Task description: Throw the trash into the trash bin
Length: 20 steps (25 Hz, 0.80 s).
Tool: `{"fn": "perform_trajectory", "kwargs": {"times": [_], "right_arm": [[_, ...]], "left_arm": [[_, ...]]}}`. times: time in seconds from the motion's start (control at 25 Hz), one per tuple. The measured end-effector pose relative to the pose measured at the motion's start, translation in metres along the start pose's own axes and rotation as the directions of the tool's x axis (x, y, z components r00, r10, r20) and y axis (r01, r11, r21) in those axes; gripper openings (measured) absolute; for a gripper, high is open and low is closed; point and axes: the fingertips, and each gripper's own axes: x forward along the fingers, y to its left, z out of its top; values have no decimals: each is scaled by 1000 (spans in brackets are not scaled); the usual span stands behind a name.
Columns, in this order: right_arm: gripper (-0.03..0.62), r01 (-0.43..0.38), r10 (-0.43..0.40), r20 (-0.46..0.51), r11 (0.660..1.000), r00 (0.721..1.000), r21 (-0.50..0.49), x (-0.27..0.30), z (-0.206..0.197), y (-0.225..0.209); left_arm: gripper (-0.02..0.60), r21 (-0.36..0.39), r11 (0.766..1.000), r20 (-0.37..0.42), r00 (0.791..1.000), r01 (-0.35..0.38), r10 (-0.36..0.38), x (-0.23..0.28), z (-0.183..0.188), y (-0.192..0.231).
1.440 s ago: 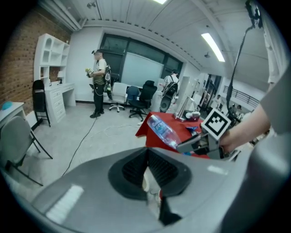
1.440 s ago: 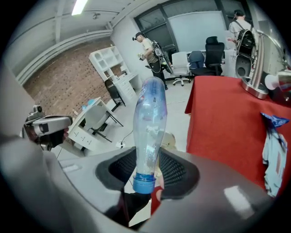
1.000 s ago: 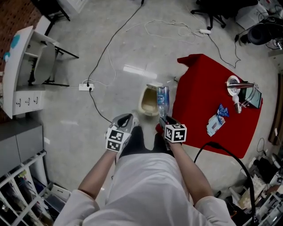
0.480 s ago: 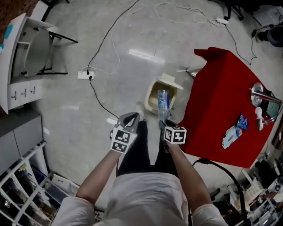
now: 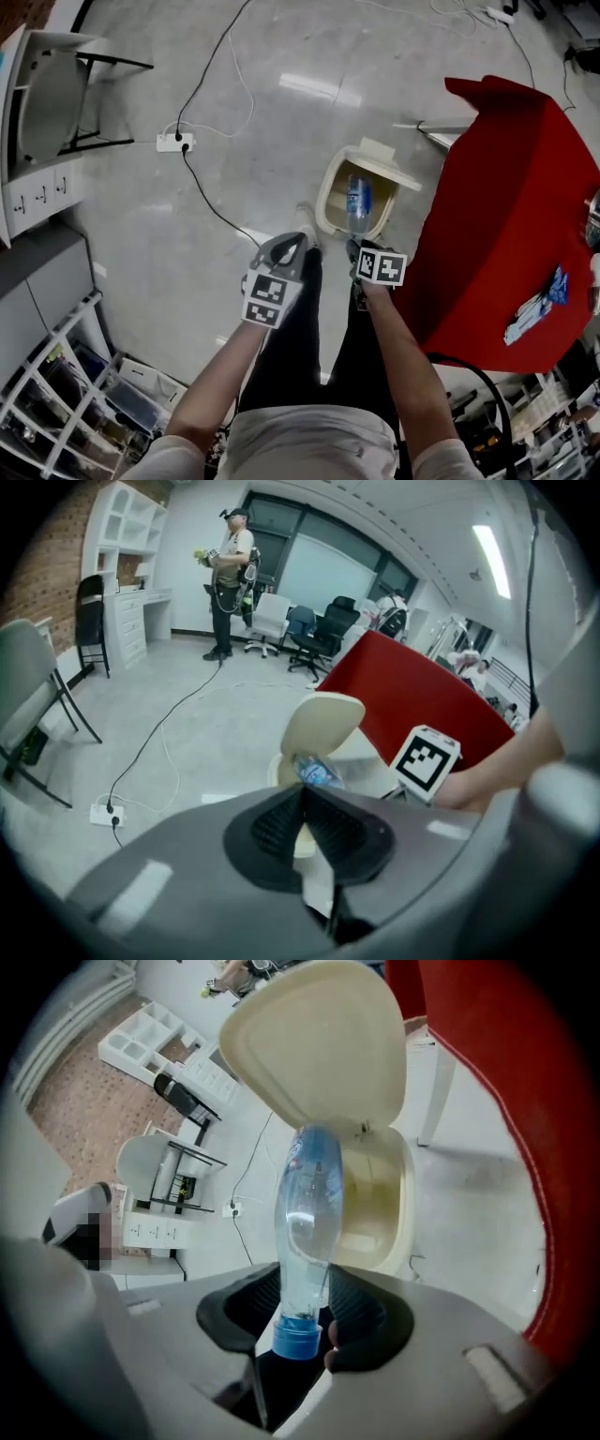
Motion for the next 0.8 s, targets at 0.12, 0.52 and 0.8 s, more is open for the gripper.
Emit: {"fn": "perform_trajectory", "kwargs": {"times": [0.12,0.52,0.8], "right_arm": [[163,29,-28,-55,999,998,26,28,-7,-22],[176,75,-68,-78,993,995,93,46,-14,-48],[175,55,-54,-24,997,998,60,19,-6,-27]], "left_arm": [[5,17,1000,-19,1000,17,-16,18,-12,4],[5,5,999,-62,997,40,-40,27,-44,1],[5,-4,1000,-53,998,27,-27,6,-39,-6]]}}
